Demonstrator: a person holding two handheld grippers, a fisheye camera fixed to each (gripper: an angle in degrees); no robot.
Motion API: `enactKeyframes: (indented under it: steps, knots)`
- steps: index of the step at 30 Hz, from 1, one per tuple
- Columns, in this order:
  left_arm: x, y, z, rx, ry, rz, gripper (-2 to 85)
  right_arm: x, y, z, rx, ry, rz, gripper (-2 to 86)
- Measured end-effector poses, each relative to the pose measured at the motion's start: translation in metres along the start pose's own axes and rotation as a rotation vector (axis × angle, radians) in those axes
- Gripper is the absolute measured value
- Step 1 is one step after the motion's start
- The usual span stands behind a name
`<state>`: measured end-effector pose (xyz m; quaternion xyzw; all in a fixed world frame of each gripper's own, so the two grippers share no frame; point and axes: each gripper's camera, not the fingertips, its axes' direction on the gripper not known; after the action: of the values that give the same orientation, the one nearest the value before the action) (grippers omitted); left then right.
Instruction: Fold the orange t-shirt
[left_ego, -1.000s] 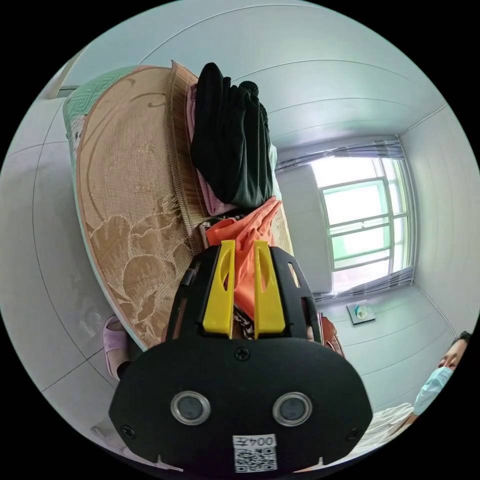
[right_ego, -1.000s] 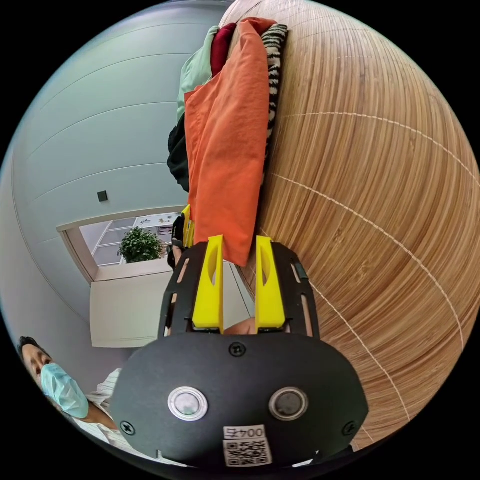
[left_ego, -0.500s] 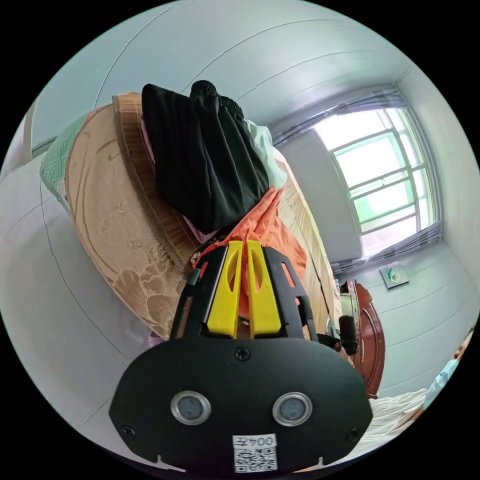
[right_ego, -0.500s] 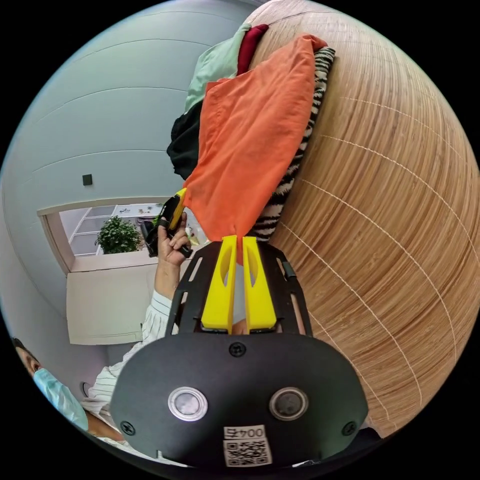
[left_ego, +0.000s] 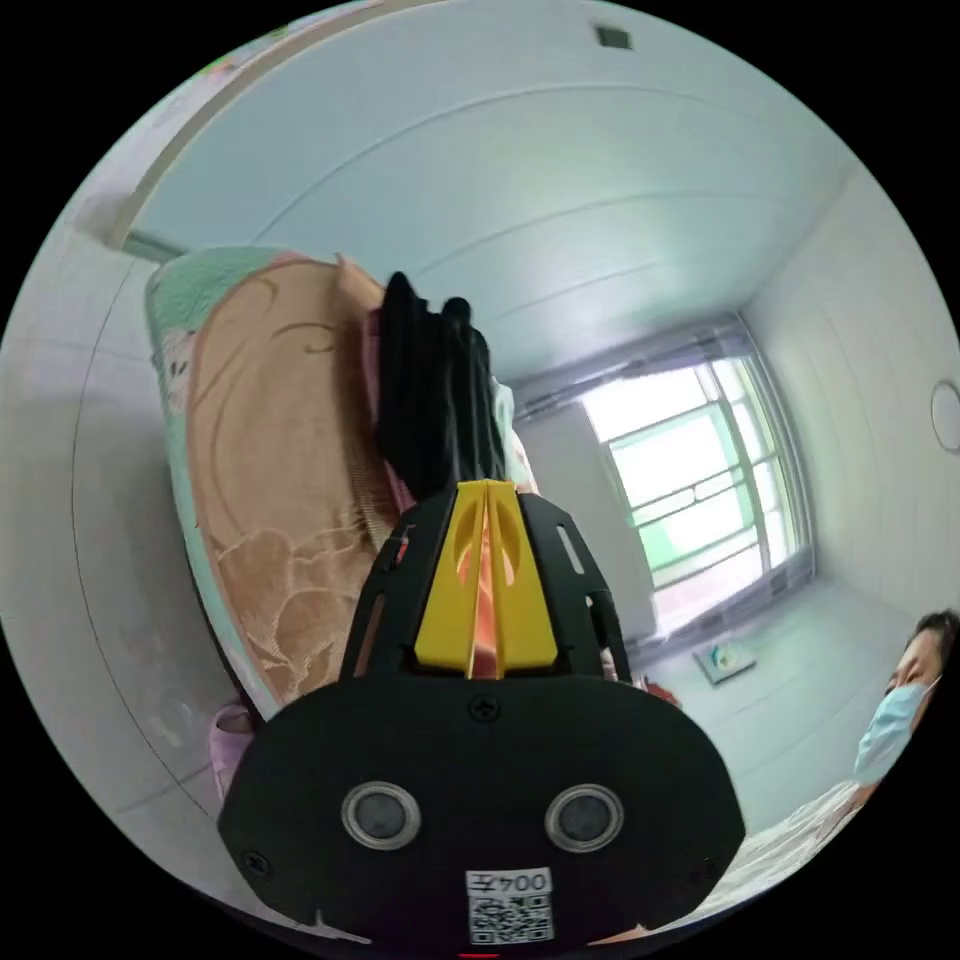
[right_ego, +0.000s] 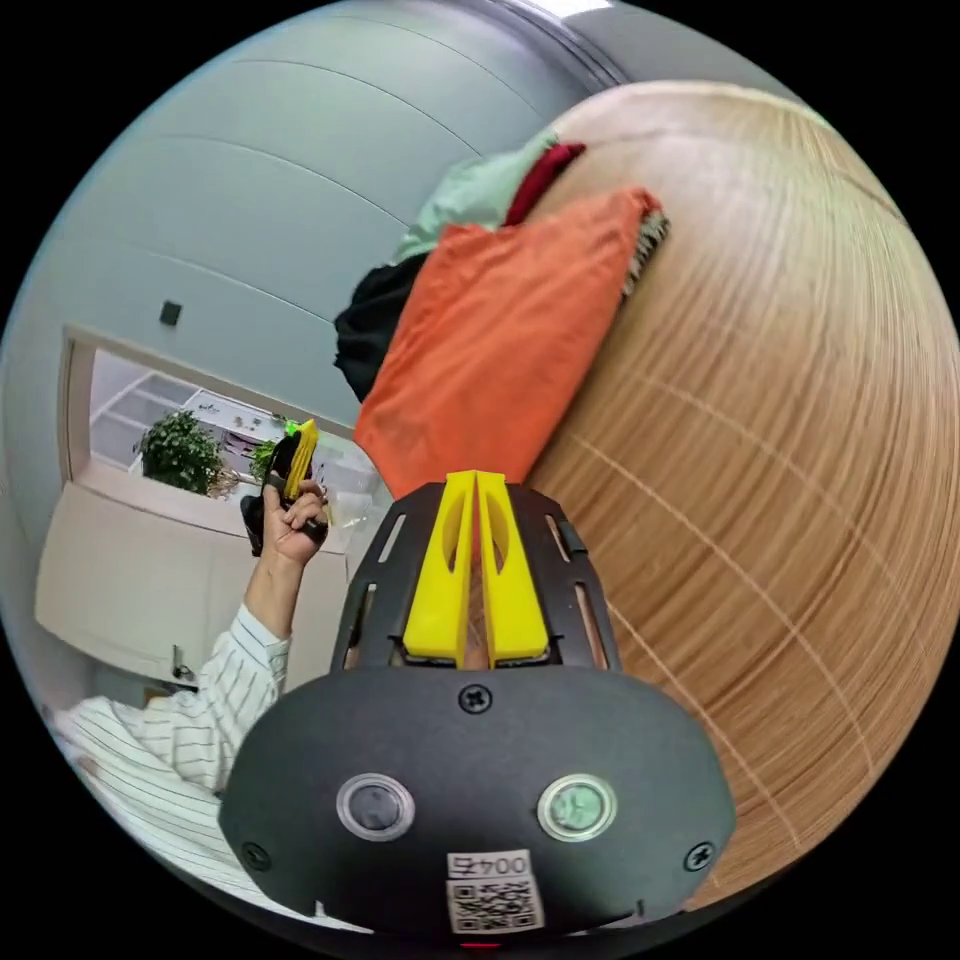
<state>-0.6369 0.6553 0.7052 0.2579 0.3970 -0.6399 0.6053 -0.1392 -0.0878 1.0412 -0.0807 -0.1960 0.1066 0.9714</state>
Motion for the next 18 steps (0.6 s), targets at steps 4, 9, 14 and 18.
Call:
enactKeyframes:
  steps: [4, 9, 14, 18]
  knots:
    - [0.042, -0.004, 0.086, -0.248, -0.034, 0.173, 0.7, -0.030, -0.003, 0.039, -0.008, 0.123, -0.158, -0.6]
    - [-0.001, 0.001, 0.147, -0.310, -0.234, 0.076, 0.7, -0.040, 0.017, 0.082, -0.098, 0.311, -0.273, -0.7]
    - [-0.008, 0.008, 0.150, -0.280, -0.196, 0.081, 0.8, -0.043, 0.015, 0.075, -0.169, 0.275, -0.309, -0.7]
    - [-0.019, 0.014, 0.147, -0.269, -0.101, 0.048, 0.8, -0.032, -0.023, 0.016, 0.091, 0.257, -0.322, -0.8]
